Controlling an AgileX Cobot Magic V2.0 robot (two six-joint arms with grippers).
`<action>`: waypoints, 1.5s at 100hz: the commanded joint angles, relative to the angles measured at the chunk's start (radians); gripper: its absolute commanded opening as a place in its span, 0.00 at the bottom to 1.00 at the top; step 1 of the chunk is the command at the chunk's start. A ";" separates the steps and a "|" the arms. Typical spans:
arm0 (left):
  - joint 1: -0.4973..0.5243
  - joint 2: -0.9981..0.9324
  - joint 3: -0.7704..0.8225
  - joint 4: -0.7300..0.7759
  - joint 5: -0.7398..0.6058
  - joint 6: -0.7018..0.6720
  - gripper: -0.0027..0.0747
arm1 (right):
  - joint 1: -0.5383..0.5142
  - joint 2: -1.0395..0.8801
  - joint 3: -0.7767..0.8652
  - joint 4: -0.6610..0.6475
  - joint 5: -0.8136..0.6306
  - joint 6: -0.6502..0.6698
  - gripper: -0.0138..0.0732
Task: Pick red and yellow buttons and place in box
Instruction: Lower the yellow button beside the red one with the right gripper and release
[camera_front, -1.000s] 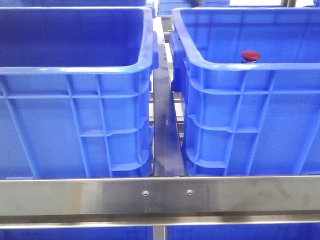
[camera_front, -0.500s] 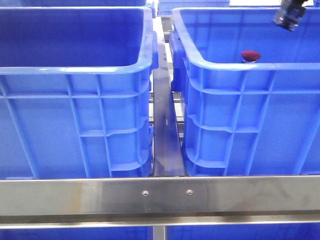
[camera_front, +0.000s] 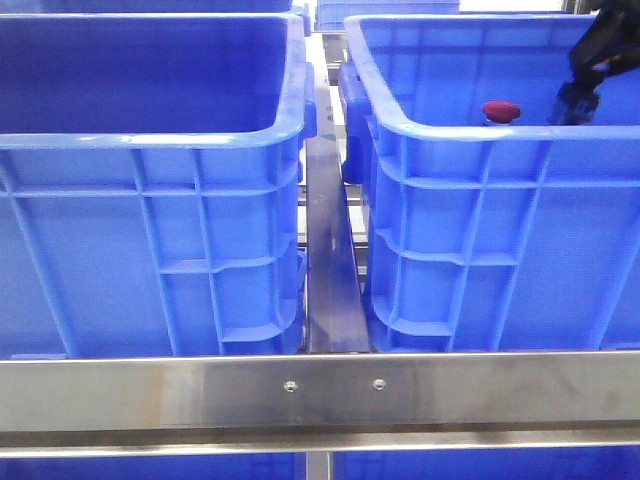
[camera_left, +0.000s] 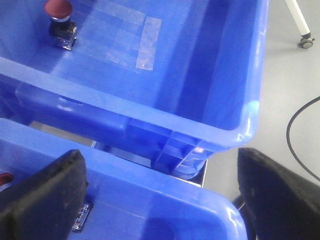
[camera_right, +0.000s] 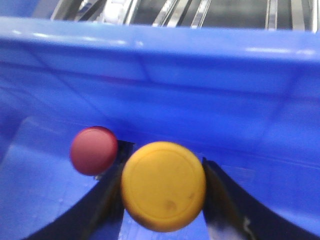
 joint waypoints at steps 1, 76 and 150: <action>0.000 -0.042 -0.030 -0.060 -0.018 -0.010 0.79 | 0.020 -0.014 -0.048 0.026 -0.038 -0.018 0.35; 0.000 -0.042 -0.030 -0.062 -0.018 -0.010 0.79 | 0.056 0.087 -0.067 0.024 -0.143 -0.028 0.48; 0.000 -0.042 -0.030 -0.062 -0.003 -0.010 0.79 | 0.055 -0.035 0.017 0.025 -0.118 -0.026 0.77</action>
